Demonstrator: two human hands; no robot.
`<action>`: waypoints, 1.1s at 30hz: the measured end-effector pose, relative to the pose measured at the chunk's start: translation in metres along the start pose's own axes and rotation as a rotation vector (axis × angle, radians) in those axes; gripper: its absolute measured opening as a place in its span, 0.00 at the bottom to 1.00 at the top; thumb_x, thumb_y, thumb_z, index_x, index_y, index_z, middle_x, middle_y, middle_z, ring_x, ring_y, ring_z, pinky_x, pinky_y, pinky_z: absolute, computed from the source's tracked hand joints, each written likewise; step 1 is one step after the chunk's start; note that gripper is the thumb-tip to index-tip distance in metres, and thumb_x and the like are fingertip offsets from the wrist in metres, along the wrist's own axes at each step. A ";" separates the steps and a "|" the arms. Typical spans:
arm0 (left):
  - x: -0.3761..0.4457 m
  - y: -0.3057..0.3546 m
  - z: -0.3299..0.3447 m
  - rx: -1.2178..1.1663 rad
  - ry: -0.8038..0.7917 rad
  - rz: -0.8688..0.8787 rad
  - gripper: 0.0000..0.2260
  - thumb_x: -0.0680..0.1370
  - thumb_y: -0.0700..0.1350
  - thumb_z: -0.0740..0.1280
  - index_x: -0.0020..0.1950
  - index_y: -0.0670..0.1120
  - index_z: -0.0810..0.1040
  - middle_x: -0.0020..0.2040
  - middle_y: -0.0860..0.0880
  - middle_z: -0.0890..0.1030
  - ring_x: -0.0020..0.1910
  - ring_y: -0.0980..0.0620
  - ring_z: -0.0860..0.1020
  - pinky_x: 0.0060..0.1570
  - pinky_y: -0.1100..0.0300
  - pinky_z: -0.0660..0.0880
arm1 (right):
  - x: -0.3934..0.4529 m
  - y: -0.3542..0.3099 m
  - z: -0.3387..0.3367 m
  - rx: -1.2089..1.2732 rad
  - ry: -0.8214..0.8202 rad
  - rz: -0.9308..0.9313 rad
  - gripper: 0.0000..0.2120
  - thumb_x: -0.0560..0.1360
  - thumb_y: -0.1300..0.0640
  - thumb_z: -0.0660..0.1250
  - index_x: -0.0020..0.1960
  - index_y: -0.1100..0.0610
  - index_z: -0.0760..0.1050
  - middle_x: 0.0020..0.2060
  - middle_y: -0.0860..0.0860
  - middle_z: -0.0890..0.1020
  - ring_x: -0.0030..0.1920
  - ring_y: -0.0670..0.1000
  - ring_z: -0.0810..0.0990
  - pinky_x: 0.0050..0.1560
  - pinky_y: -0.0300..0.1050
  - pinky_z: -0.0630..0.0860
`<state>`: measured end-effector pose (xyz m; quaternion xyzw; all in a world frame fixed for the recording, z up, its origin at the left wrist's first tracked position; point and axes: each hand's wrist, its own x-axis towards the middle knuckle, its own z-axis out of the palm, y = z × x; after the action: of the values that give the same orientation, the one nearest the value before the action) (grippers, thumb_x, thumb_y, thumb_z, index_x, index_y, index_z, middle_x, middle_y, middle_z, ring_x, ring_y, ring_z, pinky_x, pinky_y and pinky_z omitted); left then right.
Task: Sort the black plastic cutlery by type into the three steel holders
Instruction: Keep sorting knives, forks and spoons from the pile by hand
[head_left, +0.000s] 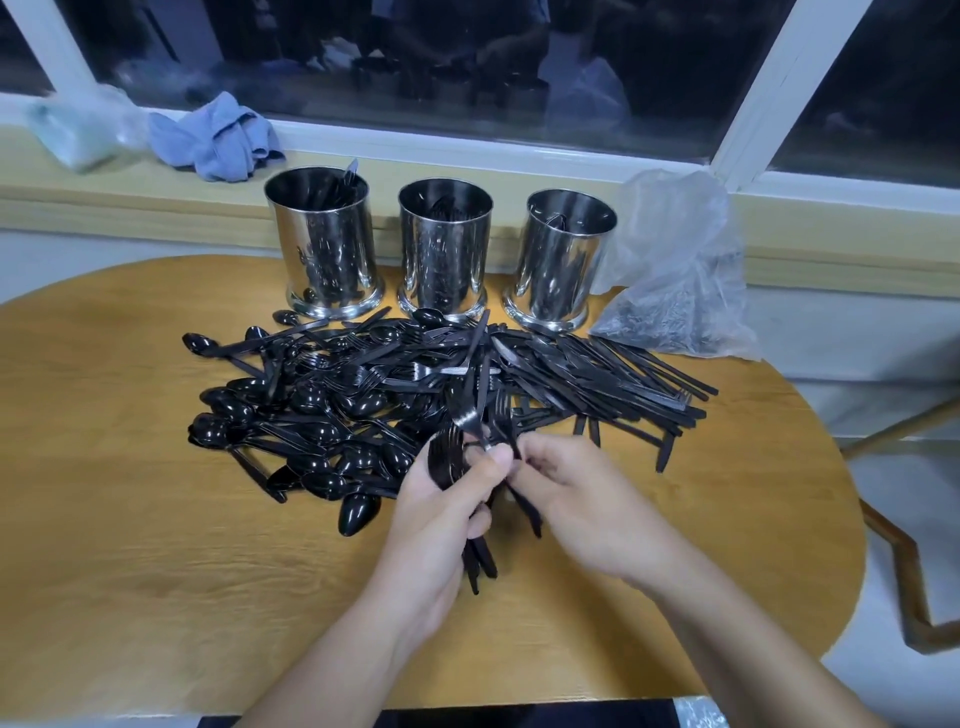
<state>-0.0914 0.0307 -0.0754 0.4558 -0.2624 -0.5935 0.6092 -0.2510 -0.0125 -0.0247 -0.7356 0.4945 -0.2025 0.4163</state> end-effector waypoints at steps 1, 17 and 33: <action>-0.004 0.002 0.002 0.002 -0.005 0.012 0.25 0.72 0.55 0.84 0.62 0.43 0.84 0.41 0.52 0.82 0.38 0.56 0.79 0.34 0.62 0.72 | -0.005 -0.003 0.005 -0.030 -0.035 -0.013 0.16 0.88 0.46 0.62 0.46 0.51 0.80 0.42 0.49 0.86 0.43 0.58 0.83 0.47 0.62 0.81; -0.012 0.007 -0.004 -0.257 0.250 -0.044 0.04 0.88 0.46 0.69 0.61 0.46 0.78 0.38 0.50 0.72 0.37 0.51 0.74 0.49 0.50 0.78 | -0.028 -0.008 0.010 -0.057 0.020 -0.085 0.07 0.84 0.48 0.71 0.49 0.49 0.83 0.33 0.37 0.80 0.33 0.41 0.76 0.36 0.33 0.68; -0.021 0.001 -0.020 -0.001 0.068 -0.100 0.17 0.83 0.56 0.76 0.53 0.48 0.72 0.40 0.51 0.69 0.34 0.54 0.62 0.32 0.60 0.62 | 0.025 0.104 -0.060 -0.772 0.074 -0.158 0.27 0.81 0.70 0.68 0.74 0.48 0.80 0.61 0.46 0.76 0.60 0.52 0.77 0.56 0.53 0.81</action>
<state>-0.0774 0.0553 -0.0789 0.4879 -0.2180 -0.6075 0.5877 -0.3414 -0.0766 -0.0778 -0.8661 0.4908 -0.0594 0.0742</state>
